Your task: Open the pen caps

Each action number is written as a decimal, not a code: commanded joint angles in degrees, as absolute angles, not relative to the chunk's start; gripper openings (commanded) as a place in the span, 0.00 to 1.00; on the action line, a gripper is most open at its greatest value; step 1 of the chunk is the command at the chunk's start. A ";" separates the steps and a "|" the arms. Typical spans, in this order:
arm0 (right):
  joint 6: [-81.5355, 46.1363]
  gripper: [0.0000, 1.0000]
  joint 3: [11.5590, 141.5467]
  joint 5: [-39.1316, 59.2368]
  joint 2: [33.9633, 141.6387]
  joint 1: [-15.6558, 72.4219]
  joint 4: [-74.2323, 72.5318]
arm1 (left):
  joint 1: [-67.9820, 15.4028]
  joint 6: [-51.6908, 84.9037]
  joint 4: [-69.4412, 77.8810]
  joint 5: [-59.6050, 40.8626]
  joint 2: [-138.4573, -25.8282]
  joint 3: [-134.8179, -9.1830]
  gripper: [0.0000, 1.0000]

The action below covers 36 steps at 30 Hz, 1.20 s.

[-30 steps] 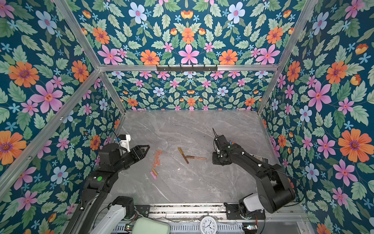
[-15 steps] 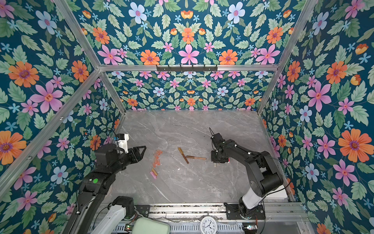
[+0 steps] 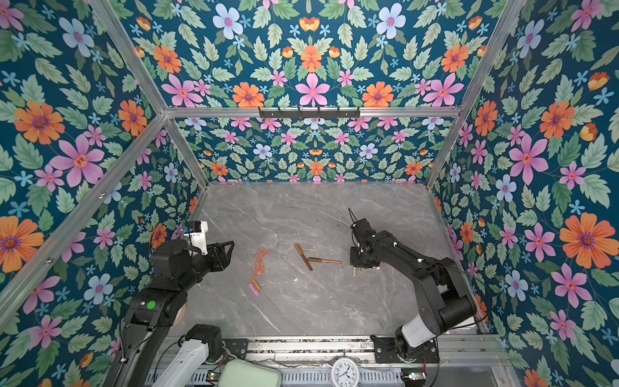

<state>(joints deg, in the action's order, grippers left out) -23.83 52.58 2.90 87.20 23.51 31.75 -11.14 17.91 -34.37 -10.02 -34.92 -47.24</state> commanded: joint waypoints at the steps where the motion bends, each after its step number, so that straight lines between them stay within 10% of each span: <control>1: -21.73 0.27 51.06 10.50 84.75 23.86 28.11 | -11.07 17.51 -32.52 -9.14 -35.04 -47.01 0.54; 27: -24.45 0.41 71.81 11.08 111.48 42.77 27.42 | -11.78 18.01 -32.10 -8.88 -33.62 -46.01 0.52; 36: -25.85 0.25 79.66 1.78 116.98 46.54 35.58 | -11.78 18.08 -31.99 -8.28 -32.67 -45.88 0.52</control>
